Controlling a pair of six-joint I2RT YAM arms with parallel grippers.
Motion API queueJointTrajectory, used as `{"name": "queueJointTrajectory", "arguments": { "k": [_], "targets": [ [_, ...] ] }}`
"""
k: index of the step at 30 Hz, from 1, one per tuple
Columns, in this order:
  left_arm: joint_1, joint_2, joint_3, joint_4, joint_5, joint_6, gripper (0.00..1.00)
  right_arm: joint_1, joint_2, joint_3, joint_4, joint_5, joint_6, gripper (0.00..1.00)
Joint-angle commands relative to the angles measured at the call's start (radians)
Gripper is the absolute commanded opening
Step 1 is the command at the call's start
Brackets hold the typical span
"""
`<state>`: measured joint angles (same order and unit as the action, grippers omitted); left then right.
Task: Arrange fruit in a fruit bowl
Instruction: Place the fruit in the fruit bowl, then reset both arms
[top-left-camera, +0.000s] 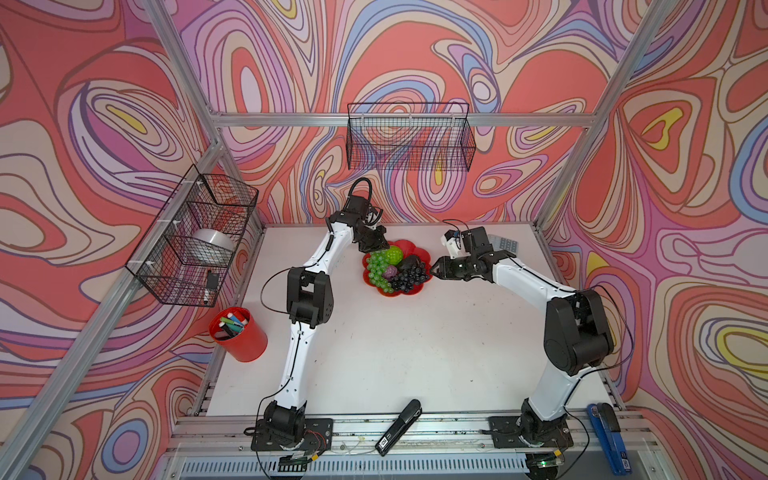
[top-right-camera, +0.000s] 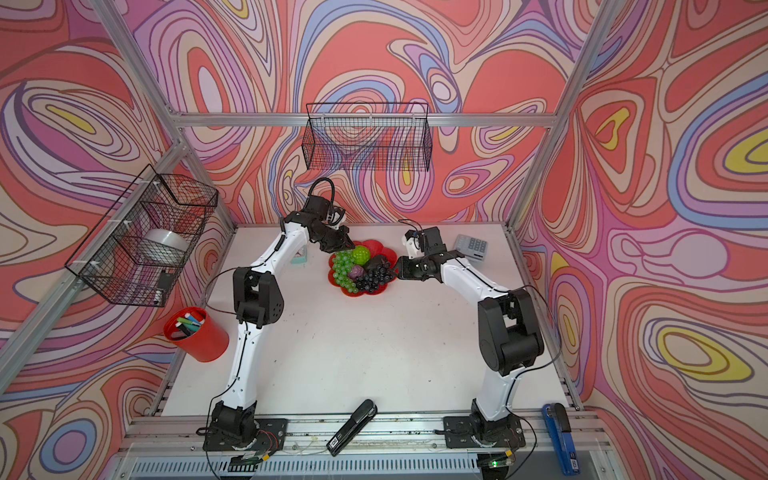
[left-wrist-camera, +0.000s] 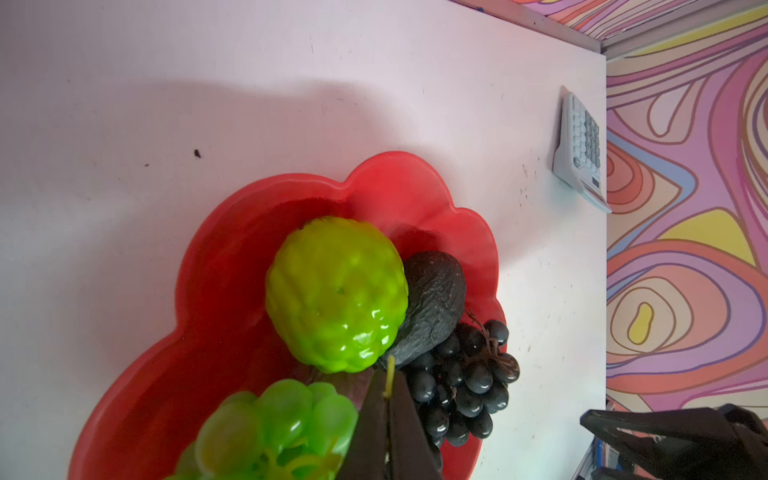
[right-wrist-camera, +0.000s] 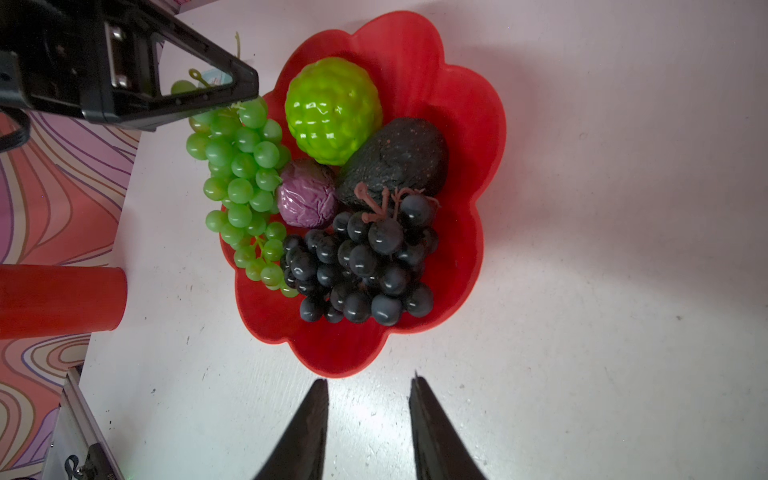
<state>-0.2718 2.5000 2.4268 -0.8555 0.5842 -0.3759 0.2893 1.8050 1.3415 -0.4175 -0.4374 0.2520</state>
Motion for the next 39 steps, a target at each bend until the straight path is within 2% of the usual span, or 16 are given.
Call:
{"name": "queueJointTrajectory", "arguments": {
  "k": [1, 9, 18, 21, 25, 28, 35, 39],
  "targets": [
    [0.009, 0.042, 0.026, -0.016, 0.027, 0.045, 0.09, -0.001, 0.016, 0.012, 0.001, 0.001, 0.003, 0.35],
    [0.009, 0.026, -0.011, -0.009, -0.016, 0.082, 0.08, 0.007, 0.032, 0.028, 0.003, 0.003, 0.013, 0.35],
    [0.009, 0.020, -0.021, -0.042, 0.012, 0.120, 0.16, 0.026, 0.037, 0.045, 0.010, 0.020, 0.030, 0.35],
    [0.009, -0.010, -0.028, -0.042, 0.013, 0.121, 0.27, 0.031, 0.025, 0.048, 0.017, 0.026, 0.038, 0.36],
    [0.008, -0.050, -0.030, -0.049, 0.018, 0.124, 0.46, 0.034, 0.005, 0.055, 0.011, 0.032, 0.034, 0.37],
    [0.007, -0.082, -0.042, -0.049, 0.017, 0.114, 0.56, 0.034, -0.016, 0.059, 0.000, 0.038, 0.025, 0.38],
    [0.004, -0.209, -0.157, -0.048, -0.013, 0.115, 0.62, 0.034, -0.108, 0.025, -0.009, 0.067, 0.008, 0.40],
    [0.004, -0.330, -0.288, -0.045, -0.053, 0.122, 0.63, 0.034, -0.166, 0.007, -0.025, 0.098, -0.007, 0.42]
  ]
}}
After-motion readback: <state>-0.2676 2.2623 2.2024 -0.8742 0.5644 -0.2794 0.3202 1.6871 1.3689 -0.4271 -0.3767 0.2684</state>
